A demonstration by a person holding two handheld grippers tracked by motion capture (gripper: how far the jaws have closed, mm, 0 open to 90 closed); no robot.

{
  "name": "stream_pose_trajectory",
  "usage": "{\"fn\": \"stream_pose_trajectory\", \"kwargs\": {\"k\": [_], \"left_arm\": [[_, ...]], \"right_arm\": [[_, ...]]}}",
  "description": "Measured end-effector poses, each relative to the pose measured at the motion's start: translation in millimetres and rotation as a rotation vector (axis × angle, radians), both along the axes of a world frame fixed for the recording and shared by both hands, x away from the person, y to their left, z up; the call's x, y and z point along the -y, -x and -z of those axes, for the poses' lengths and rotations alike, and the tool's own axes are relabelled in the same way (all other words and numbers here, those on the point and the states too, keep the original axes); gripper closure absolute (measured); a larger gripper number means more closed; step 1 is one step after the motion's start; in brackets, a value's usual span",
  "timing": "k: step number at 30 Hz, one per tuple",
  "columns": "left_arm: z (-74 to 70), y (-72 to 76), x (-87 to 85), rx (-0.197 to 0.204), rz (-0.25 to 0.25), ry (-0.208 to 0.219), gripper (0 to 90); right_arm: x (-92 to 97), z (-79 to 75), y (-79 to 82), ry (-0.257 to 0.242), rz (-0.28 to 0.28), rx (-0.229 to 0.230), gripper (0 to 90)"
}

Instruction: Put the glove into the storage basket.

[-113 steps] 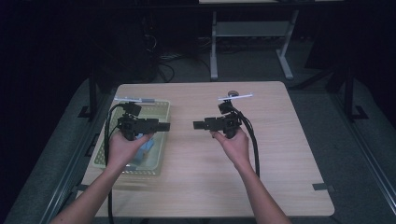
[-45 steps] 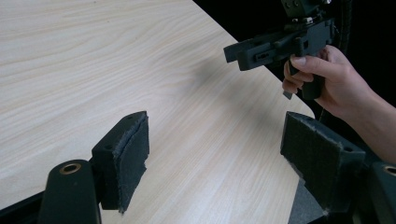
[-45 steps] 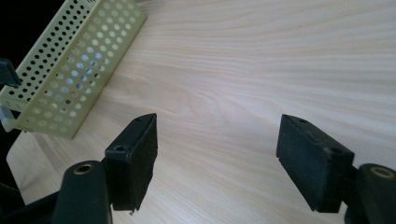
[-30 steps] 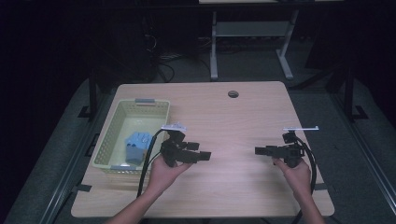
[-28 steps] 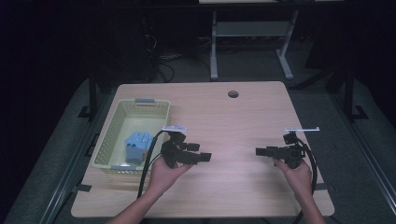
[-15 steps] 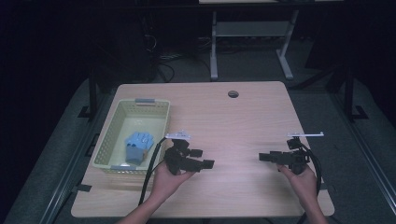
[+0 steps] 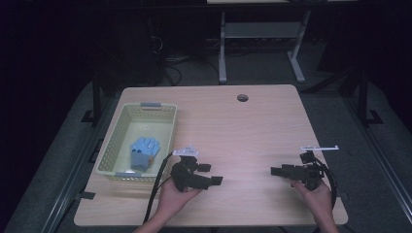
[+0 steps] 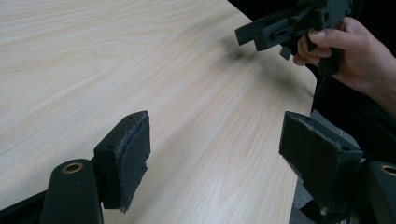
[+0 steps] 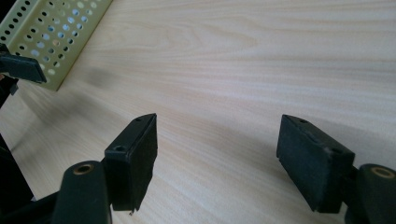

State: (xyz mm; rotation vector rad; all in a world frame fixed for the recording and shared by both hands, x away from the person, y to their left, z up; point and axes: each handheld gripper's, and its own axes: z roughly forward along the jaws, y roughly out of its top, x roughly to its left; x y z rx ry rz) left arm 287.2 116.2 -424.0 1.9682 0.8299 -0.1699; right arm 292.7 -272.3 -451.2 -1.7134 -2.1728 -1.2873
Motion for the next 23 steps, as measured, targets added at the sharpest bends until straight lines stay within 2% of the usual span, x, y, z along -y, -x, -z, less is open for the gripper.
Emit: {"fn": "stream_pose_trajectory", "kwargs": {"k": [8, 12, 19, 23], "left_arm": [[7.7, 8.7, -1.8, 0.011, 0.014, -0.009, 24.4], [12.7, 12.3, -3.2, 0.004, 0.019, 0.002, 24.4], [20.9, 19.0, -3.7, 0.02, 0.019, 0.016, 24.4], [23.3, 23.4, -2.5, 0.04, 0.03, -0.005, 24.4]], "right_arm": [[-3.2, 4.7, 7.9, 0.003, -0.011, 0.008, 28.4], [-5.0, 7.1, 11.7, -0.001, -0.017, 0.018, 28.4], [-10.7, 12.5, 19.6, 0.014, -0.037, 0.042, 27.7], [-15.1, 13.2, 26.5, 0.012, -0.062, 0.061, 27.4]]}}
